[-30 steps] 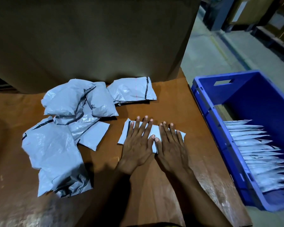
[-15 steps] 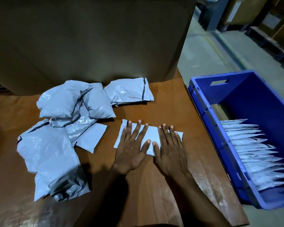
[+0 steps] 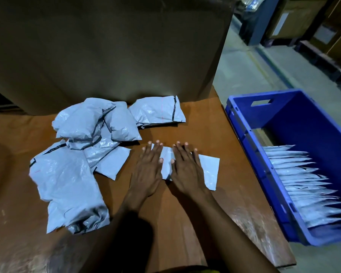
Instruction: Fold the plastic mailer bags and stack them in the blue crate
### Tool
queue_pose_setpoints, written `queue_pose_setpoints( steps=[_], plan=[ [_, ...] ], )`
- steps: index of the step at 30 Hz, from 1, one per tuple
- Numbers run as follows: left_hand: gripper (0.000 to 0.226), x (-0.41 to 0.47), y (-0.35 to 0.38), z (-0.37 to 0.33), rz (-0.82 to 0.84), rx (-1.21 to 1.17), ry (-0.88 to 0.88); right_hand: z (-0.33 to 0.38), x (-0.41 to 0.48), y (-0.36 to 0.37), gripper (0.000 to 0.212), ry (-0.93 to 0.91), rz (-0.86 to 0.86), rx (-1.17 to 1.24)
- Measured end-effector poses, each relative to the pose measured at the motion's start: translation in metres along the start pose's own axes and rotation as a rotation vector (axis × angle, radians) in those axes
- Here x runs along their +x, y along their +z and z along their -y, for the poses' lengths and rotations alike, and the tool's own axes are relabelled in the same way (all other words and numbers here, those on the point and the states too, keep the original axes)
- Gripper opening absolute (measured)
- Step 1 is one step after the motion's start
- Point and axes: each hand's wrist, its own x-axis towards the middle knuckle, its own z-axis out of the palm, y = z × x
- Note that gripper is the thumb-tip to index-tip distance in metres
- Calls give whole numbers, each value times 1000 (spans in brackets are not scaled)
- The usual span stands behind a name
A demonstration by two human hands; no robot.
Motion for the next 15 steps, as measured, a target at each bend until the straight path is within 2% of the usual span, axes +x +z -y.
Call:
queue_pose_setpoints(
  steps=[4,8,15],
  plan=[
    [61,1,13,9,68,108,58,-4,0,15,58,40,-26,-71],
    [57,0,15,6,35,194,97,-7,-7,15,57,55,-41,-119],
    [57,2,19,0,-31,257,45,-5,1,16,59,105,16,-146]
  ],
)
